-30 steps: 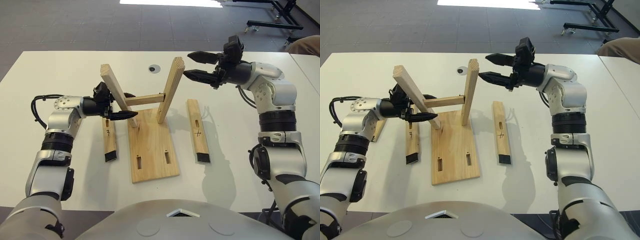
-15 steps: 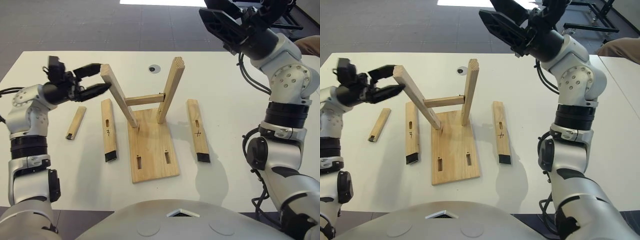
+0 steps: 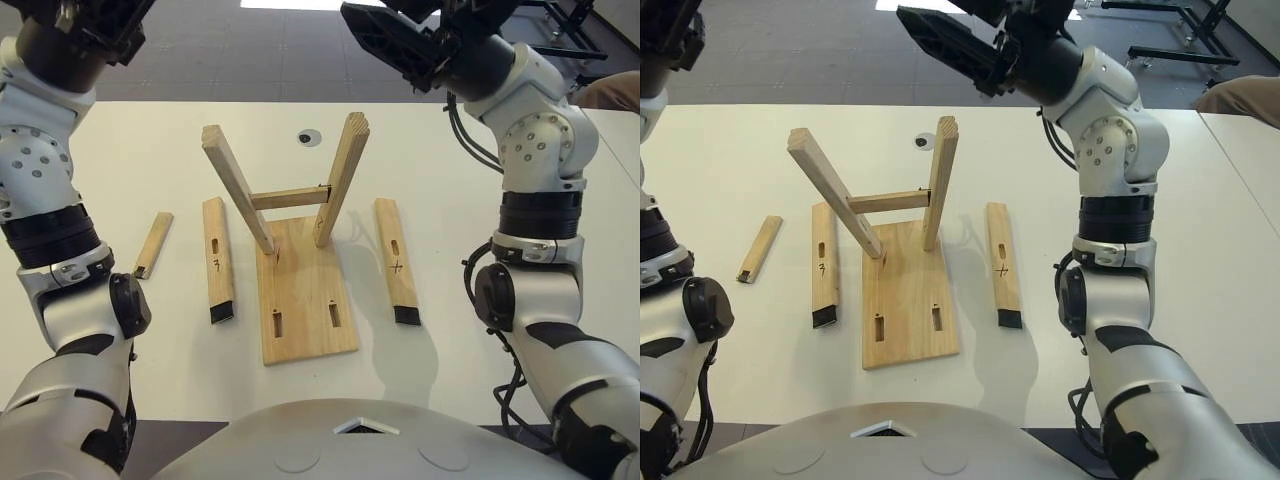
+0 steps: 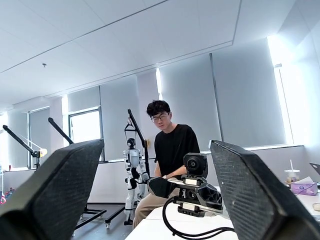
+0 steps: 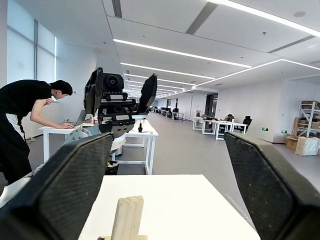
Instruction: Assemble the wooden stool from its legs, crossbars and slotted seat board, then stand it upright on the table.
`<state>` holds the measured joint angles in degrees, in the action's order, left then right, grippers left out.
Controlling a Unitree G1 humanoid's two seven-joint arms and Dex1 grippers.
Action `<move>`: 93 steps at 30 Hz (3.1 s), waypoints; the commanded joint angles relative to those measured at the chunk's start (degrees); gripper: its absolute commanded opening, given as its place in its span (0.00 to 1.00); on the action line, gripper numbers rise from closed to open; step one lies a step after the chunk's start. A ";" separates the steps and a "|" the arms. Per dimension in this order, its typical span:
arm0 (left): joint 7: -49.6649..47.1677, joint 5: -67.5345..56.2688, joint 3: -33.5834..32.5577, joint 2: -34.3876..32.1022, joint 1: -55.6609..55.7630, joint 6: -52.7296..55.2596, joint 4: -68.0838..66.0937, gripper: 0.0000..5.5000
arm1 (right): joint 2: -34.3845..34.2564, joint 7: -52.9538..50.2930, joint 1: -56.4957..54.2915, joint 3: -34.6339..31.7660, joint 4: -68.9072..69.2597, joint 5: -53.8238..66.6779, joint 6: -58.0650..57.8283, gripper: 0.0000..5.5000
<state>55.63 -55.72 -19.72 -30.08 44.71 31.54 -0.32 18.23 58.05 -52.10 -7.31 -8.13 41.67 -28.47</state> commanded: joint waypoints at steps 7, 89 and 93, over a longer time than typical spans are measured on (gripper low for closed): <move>2.30 13.07 15.58 5.92 -20.01 -2.28 -5.81 0.70 | -2.99 8.60 11.90 17.65 -15.87 -15.40 7.44 0.74; -10.88 17.42 12.82 -6.64 -11.40 -4.89 16.60 0.23 | -1.20 -26.06 12.22 -6.55 18.87 29.31 -15.17 0.74; -13.44 33.81 18.06 -7.06 -10.10 -16.98 14.94 0.23 | -8.40 -37.25 12.79 -4.05 24.77 30.83 -13.32 0.74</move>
<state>43.49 -27.91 -3.86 -36.55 33.14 19.70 15.07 12.88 25.26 -38.40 -12.80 13.14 71.58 -42.56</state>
